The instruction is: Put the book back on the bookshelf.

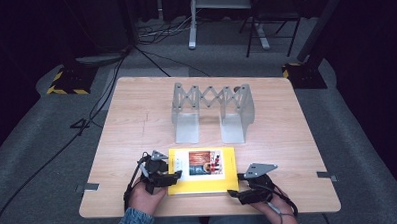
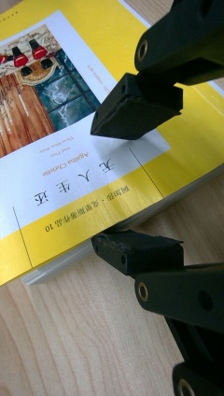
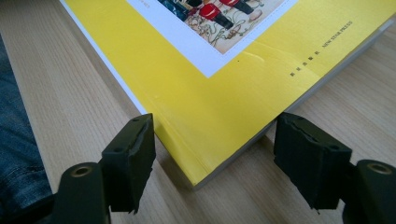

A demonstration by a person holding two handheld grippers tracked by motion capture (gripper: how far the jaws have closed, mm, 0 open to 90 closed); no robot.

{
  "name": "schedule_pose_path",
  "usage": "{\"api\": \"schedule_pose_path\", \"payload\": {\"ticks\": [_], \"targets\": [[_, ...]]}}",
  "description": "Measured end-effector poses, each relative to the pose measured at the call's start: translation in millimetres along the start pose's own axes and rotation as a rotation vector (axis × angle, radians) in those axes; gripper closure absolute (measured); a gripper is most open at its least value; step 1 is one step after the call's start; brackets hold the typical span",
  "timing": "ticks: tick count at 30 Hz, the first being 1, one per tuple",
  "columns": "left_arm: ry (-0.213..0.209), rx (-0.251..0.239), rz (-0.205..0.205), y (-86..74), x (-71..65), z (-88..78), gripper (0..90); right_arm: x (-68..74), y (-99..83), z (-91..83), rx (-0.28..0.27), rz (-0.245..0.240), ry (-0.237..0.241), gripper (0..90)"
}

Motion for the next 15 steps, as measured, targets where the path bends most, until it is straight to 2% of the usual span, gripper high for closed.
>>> {"api": "schedule_pose_path", "payload": {"ticks": [4,8,10,12,15], "targets": [[-0.043,-0.049,-0.016,3.8,-1.5,-8.5,46.3,0.2,-0.1,0.3,-0.005,-0.001,-0.004,29.0],[-0.087,-0.094,0.008,8.2,-7.6,-17.5,47.8,0.6,-0.2,0.8,-0.011,-0.001,-0.009,28.5],[-0.172,-0.140,0.005,10.8,-13.0,-22.9,49.5,0.0,-0.3,0.8,-0.013,0.002,-0.017,28.4],[-0.220,-0.153,-0.002,11.3,-15.0,-24.8,51.0,-0.1,-0.3,0.8,-0.013,0.007,-0.019,28.4],[-0.200,-0.142,-0.004,10.1,-14.2,-21.1,52.9,0.0,-0.3,1.0,-0.017,0.006,-0.023,28.2]]}}
Point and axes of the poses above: each handheld gripper's, and its own axes: z roughly forward along the jaws, y roughly out of its top, x roughly to its left, the point moved 7 cm from there along z, roughly forward along the jaws, and after that the axes turned 5 degrees about -y, right-handed, at the moved point
